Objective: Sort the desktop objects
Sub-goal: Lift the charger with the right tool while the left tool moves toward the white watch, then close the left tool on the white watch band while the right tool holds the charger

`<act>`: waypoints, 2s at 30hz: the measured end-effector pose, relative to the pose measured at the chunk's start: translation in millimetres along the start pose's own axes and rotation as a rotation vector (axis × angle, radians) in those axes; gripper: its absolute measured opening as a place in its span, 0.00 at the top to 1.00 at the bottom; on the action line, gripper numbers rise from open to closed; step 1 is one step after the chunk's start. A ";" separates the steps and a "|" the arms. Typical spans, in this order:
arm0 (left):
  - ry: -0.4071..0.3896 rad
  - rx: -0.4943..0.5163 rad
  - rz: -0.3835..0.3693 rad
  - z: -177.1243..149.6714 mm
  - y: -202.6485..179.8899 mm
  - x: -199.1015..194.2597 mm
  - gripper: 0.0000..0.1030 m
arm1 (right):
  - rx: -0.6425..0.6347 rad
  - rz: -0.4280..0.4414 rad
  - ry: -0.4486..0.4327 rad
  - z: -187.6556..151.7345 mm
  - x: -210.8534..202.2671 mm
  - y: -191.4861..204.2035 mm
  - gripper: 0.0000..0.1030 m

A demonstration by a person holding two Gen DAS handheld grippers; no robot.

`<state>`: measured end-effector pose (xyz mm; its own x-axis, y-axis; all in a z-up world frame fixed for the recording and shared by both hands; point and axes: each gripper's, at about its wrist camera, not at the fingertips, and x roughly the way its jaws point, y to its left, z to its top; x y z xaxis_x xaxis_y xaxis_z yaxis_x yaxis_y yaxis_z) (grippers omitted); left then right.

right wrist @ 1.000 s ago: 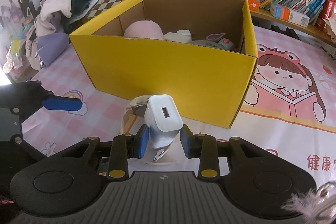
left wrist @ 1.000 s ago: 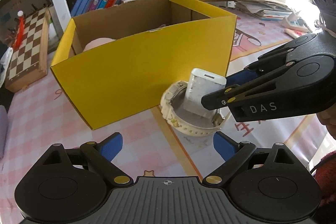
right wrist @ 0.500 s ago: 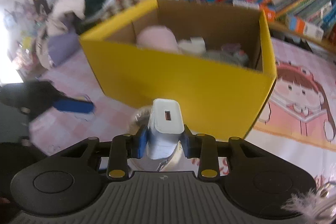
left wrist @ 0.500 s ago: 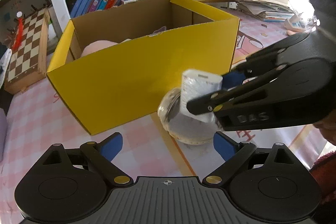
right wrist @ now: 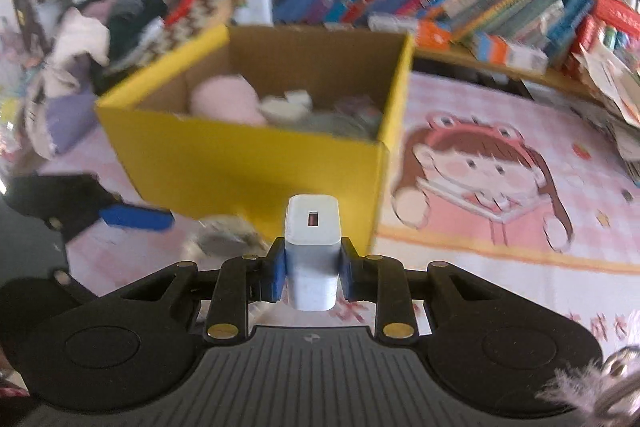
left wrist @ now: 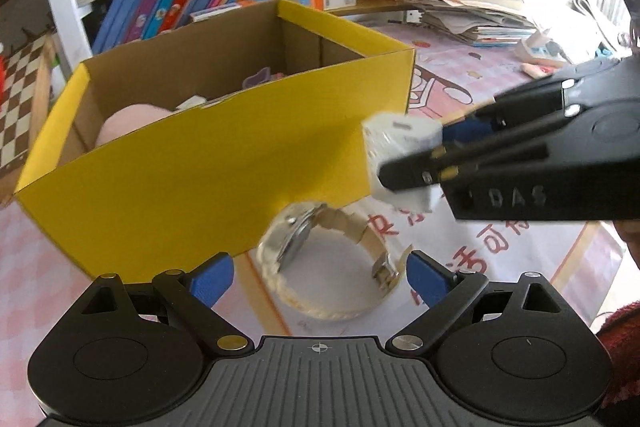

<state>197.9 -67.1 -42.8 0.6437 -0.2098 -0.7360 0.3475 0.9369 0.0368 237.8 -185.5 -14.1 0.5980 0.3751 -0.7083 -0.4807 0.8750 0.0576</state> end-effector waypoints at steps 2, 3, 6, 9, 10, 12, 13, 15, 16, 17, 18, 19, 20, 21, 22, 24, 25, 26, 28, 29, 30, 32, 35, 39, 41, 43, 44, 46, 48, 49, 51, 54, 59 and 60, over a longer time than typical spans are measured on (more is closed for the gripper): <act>0.007 0.003 0.005 2.7 -2.3 5.7 0.08 | 0.009 -0.009 0.027 -2.6 3.3 -3.7 0.76; 0.011 0.004 0.007 3.8 -3.2 8.6 0.08 | 0.010 -0.011 0.035 -3.8 4.4 -4.8 0.76; 0.026 0.005 0.018 6.1 -4.3 16.8 0.08 | 0.007 -0.012 0.051 -6.8 6.4 -5.9 0.76; 0.026 -0.024 0.009 6.0 -1.1 20.7 0.07 | -0.004 -0.009 0.056 -7.5 6.9 -4.9 0.76; 0.034 -0.035 0.015 5.8 0.4 22.3 0.08 | -0.008 -0.009 0.056 -7.4 6.7 -4.5 0.76; 0.052 -0.054 0.029 5.3 3.4 25.6 0.08 | -0.010 -0.007 0.056 -7.6 6.5 -4.4 0.76; 0.060 -0.057 0.030 3.8 4.8 26.6 0.08 | -0.008 -0.006 0.057 -7.4 6.3 -4.6 0.76; 0.068 -0.075 0.017 0.6 8.1 25.8 0.09 | -0.005 -0.006 0.056 -7.6 6.2 -4.7 0.76; 0.072 -0.084 0.011 -0.9 9.8 25.4 0.13 | -0.004 -0.007 0.056 -7.3 6.3 -4.5 0.76; 0.076 -0.094 0.004 -2.5 11.4 24.9 0.19 | -0.003 -0.008 0.056 -7.4 6.6 -4.0 0.76; 0.073 -0.096 -0.004 -3.2 12.0 23.4 0.22 | -0.002 -0.010 0.055 -7.5 6.9 -3.5 0.76; 0.070 -0.094 -0.006 -3.9 11.9 22.0 0.26 | -0.001 -0.011 0.056 -7.3 7.3 -3.0 0.76; 0.068 -0.092 -0.006 -4.6 11.7 20.6 0.30 | 0.000 -0.011 0.058 -7.2 7.8 -2.5 0.75; 0.065 -0.090 -0.008 -5.9 11.9 18.9 0.33 | -0.001 -0.014 0.057 -7.3 7.8 -1.7 0.75; 0.064 -0.087 -0.006 -6.7 12.4 17.7 0.41 | -0.003 -0.017 0.056 -7.5 7.7 -0.8 0.75; 0.062 -0.077 0.003 -8.8 13.5 14.4 0.49 | 0.000 -0.024 0.055 -7.9 7.0 0.7 0.75; 0.063 -0.081 0.003 -10.1 15.0 12.9 0.52 | 0.002 -0.027 0.054 -8.0 6.5 1.2 0.76; 0.063 -0.087 0.002 -11.5 16.9 10.9 0.55 | 0.007 -0.023 0.055 -8.3 6.1 1.5 0.76; 0.059 -0.096 0.005 -14.3 19.3 6.6 0.61 | 0.004 -0.014 0.054 -8.9 4.4 5.3 0.76; 0.058 -0.099 0.006 -15.2 20.8 4.5 0.66 | 0.003 -0.010 0.053 -9.1 3.5 7.4 0.76; 0.058 -0.106 0.005 -17.2 22.7 1.4 0.68 | -0.002 -0.005 0.049 -9.1 2.5 10.1 0.76; 0.055 -0.122 0.001 -20.0 25.8 -3.4 0.74 | -0.011 0.004 0.043 -9.2 0.7 15.6 0.76; 0.043 -0.131 0.023 -24.6 29.9 -12.5 0.86 | -0.023 0.017 0.040 -9.9 -1.3 24.1 0.76; 0.042 -0.139 0.033 -32.4 33.9 -22.9 0.89 | -0.034 0.033 0.038 -11.0 -3.5 34.9 0.76; 0.042 -0.143 0.039 -36.9 35.5 -28.2 0.89 | -0.037 0.039 0.035 -12.3 -5.2 40.0 0.76; 0.039 -0.148 0.049 -41.4 37.2 -34.3 0.89 | -0.039 0.043 0.032 -13.6 -6.9 44.7 0.76; 0.036 -0.151 0.051 -43.5 38.1 -37.2 0.89 | -0.040 0.045 0.033 -14.6 -7.6 47.0 0.76; 0.030 -0.158 0.055 -46.8 39.1 -43.1 0.89 | -0.044 0.049 0.034 -16.5 -9.0 51.3 0.76; 0.023 -0.161 0.058 -49.1 40.0 -48.6 0.89 | -0.049 0.053 0.032 -17.7 -10.7 55.5 0.76; 0.019 -0.161 0.061 -49.9 40.5 -51.2 0.89 | -0.051 0.055 0.031 -17.8 -11.6 57.4 0.76; 0.010 -0.161 0.066 -51.3 41.6 -56.3 0.89 | -0.054 0.057 0.027 -17.7 -13.2 60.8 0.76; 0.000 -0.161 0.073 -52.7 43.7 -62.4 0.90 | -0.060 0.058 0.021 -17.6 -15.8 65.7 0.76; -0.005 -0.169 0.074 -57.9 48.1 -68.9 0.90 | -0.068 0.050 0.025 -19.8 -18.7 72.4 0.76; -0.006 -0.170 0.075 -59.0 48.6 -70.0 0.90 | -0.069 0.047 0.027 -20.4 -19.3 73.3 0.76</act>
<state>129.5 9.6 -29.3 0.6674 -0.1388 -0.7316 0.1784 0.9837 -0.0240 178.0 -134.8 -10.6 0.5566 0.4061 -0.7247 -0.5517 0.8329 0.0430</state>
